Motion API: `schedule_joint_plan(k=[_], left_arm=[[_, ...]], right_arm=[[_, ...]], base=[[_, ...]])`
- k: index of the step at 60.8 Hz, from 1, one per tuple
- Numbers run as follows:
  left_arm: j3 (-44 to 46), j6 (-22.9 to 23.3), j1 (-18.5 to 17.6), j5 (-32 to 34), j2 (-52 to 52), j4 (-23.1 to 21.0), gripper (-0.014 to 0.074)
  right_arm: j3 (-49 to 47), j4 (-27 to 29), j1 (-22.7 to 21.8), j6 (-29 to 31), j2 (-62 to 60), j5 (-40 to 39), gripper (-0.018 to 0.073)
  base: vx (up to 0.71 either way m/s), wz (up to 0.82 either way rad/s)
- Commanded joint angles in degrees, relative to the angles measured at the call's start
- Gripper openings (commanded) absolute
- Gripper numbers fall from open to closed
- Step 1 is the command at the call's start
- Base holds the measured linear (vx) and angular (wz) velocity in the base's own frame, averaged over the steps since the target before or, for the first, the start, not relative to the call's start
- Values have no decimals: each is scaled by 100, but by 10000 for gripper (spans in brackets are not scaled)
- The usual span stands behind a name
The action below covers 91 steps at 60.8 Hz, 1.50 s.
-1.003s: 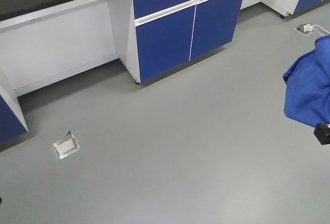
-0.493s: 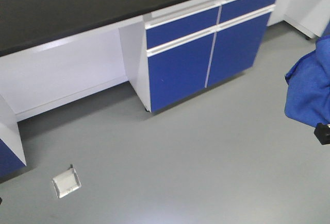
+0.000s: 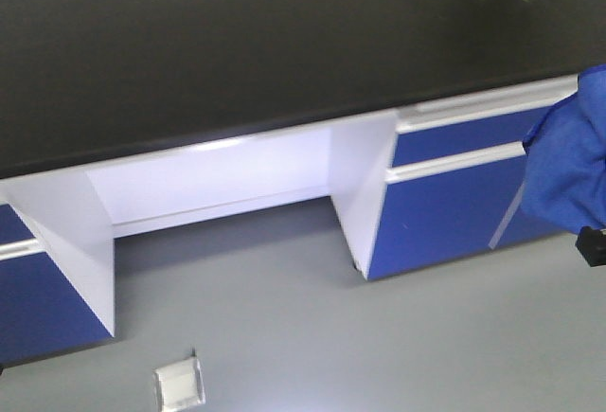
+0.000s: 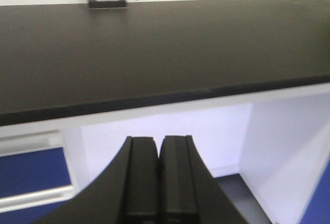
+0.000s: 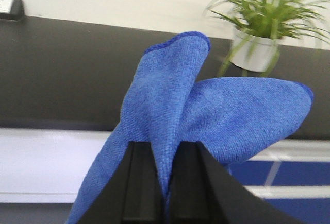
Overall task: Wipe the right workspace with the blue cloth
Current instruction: 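Drive the base to the other counter holding the cloth in the right gripper, then lower the held blue cloth onto the counter surface with the right gripper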
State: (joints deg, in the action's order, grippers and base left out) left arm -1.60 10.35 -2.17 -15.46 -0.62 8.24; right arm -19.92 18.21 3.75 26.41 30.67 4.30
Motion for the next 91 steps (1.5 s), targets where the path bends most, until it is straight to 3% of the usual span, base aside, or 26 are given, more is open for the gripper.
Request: schedule_joint_plan(k=[1, 49, 91], left_arm=[[-174, 49, -25, 491, -84, 6, -6], [-174, 49, -25, 491, -84, 6, -6], [-174, 49, -25, 491, -84, 6, -6]], right_arm=[[-167, 14, -16, 38, 41, -490, -3], [-167, 14, -16, 38, 41, -494, -3], [-167, 14, -16, 38, 41, -494, -3]], base=[[47, 52], [39, 25], [14, 4]])
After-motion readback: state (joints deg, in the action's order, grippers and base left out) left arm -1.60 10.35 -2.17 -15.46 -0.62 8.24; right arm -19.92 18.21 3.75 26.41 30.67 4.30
